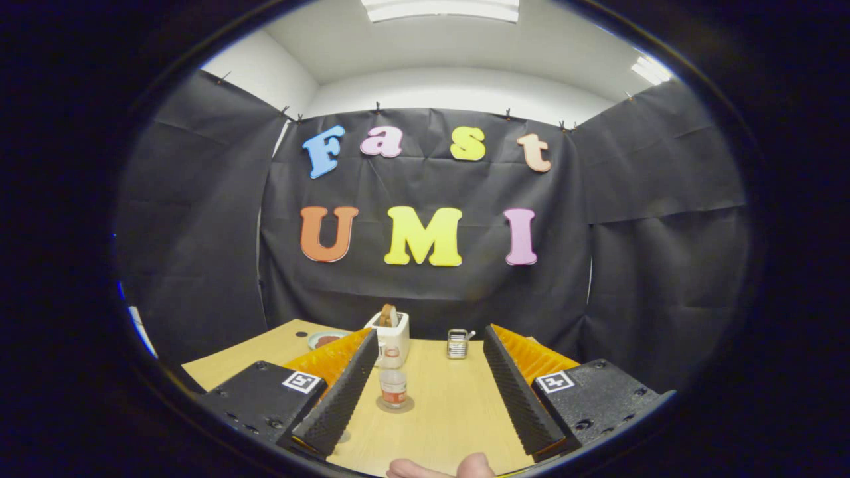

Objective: Take the bottle from table, then pour the juice into the cup, finally place the bottle on the coaster

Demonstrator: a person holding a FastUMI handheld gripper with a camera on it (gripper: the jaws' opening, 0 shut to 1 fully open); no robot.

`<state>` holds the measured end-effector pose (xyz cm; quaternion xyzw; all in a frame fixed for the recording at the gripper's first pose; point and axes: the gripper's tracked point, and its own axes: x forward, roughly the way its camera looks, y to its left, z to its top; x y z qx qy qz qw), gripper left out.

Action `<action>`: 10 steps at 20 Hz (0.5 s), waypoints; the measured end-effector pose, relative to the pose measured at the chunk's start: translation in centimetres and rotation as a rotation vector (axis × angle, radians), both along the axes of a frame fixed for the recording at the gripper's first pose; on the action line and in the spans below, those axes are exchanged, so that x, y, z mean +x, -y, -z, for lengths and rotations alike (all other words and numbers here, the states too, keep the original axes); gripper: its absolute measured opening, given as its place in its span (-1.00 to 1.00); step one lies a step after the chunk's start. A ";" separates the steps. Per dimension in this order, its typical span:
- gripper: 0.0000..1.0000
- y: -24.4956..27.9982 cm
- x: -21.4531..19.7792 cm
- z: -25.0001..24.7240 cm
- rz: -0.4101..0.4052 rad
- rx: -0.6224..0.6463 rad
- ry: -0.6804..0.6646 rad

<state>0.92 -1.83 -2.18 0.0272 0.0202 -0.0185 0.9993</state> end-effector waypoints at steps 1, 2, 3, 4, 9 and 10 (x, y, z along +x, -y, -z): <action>1.00 -0.1 0.0 0.0 -0.002 0.005 0.003; 1.00 -0.3 0.0 0.1 -0.006 0.008 0.005; 1.00 -0.5 0.3 -0.1 -0.008 0.013 0.011; 1.00 -0.6 0.4 -0.1 -0.009 0.010 0.012; 1.00 -1.1 1.8 2.3 -0.008 0.034 -0.036; 1.00 -1.0 2.0 2.4 -0.007 0.037 -0.039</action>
